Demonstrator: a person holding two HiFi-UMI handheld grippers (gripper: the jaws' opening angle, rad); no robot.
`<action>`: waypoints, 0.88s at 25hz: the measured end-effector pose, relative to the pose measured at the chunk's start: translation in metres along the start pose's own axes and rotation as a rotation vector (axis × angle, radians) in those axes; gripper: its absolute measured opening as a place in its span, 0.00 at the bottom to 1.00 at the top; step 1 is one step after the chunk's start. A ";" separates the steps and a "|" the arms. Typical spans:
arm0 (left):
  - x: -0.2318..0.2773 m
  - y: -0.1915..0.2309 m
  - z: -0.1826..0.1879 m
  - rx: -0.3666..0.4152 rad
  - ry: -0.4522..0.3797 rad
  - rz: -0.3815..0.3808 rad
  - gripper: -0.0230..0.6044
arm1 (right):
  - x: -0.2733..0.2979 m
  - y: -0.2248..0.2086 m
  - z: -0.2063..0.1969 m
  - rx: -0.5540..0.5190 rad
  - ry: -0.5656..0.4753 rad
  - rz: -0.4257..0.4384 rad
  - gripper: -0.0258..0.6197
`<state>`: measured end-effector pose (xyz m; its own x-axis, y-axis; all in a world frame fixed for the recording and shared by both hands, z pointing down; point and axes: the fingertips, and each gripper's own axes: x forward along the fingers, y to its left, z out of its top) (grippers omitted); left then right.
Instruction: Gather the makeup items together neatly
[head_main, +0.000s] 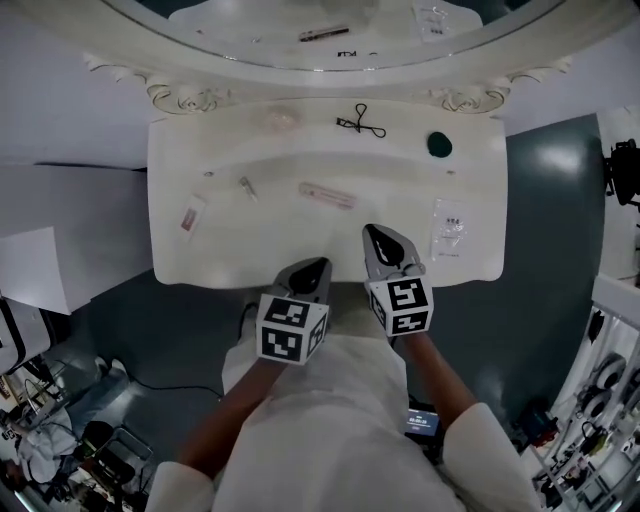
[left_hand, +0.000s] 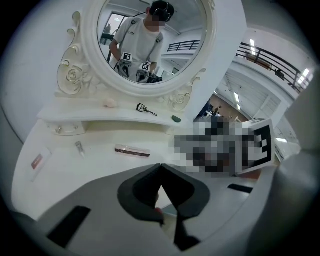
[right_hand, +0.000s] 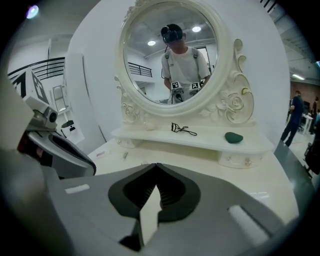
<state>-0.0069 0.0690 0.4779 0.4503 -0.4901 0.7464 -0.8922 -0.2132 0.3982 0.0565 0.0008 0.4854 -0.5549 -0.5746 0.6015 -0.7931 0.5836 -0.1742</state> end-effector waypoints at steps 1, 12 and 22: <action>-0.001 0.002 0.000 -0.007 -0.004 0.005 0.05 | 0.004 0.002 0.001 -0.008 0.002 0.005 0.04; -0.023 0.034 0.007 -0.072 -0.037 0.080 0.05 | 0.042 0.019 0.009 -0.081 0.062 0.086 0.06; -0.020 0.047 0.009 -0.119 -0.024 0.107 0.05 | 0.074 0.030 0.014 -0.150 0.126 0.164 0.22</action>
<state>-0.0587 0.0616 0.4770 0.3510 -0.5253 0.7752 -0.9236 -0.0576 0.3791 -0.0118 -0.0317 0.5137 -0.6300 -0.3951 0.6686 -0.6437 0.7472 -0.1650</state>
